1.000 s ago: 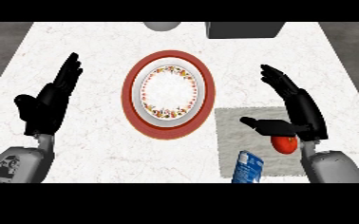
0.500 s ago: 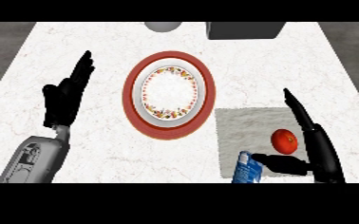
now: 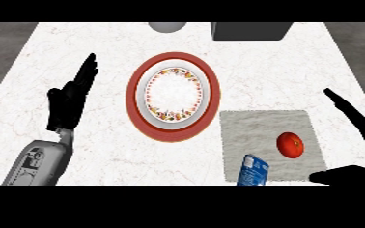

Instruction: Pick the tomato from the placemat and place it in the plate

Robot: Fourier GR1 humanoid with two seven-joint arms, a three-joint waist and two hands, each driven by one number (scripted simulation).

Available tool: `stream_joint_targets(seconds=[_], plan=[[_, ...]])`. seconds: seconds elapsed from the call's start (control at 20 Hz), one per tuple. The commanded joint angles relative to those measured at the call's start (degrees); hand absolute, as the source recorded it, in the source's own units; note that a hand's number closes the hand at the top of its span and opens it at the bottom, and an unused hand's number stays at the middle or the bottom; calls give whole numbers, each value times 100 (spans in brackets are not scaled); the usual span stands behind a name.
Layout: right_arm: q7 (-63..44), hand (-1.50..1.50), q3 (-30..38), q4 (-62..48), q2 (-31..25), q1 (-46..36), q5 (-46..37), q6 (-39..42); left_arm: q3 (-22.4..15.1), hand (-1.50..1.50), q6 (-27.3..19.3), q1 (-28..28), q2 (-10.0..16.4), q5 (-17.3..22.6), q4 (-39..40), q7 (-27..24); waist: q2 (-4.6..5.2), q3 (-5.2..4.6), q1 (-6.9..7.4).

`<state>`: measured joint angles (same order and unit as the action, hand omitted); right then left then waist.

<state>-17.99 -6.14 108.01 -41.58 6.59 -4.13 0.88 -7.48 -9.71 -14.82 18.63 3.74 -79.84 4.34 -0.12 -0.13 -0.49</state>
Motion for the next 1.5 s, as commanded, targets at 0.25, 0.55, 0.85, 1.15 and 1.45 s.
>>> stream_joint_targets(seconds=[0.25, 0.55, 0.85, 1.15, 1.45], plan=[[-1338, -150, 142, -169, -485, -494, 411, 1424, 120, 0, 155, -182, -104, -89, 16, 136, 16, 11, 47], [-1464, -150, 106, -504, 228, -861, -60, 1810, 307, 0, 384, 91, -188, -187, -321, 243, 10, 13, 57], [-1154, -150, -330, -1251, 497, -1010, -665, 2096, 350, 0, 409, 71, -342, -343, 104, -157, 19, 14, 75], [-844, -150, -624, -1758, 1119, -907, -1406, 1964, 444, 0, 492, 162, -392, -400, -368, 220, 10, 15, 66], [-181, -150, 17, -2391, 1090, -1057, -1595, 2435, 692, 0, 706, 187, -354, -548, -526, 362, 9, 14, 57]])
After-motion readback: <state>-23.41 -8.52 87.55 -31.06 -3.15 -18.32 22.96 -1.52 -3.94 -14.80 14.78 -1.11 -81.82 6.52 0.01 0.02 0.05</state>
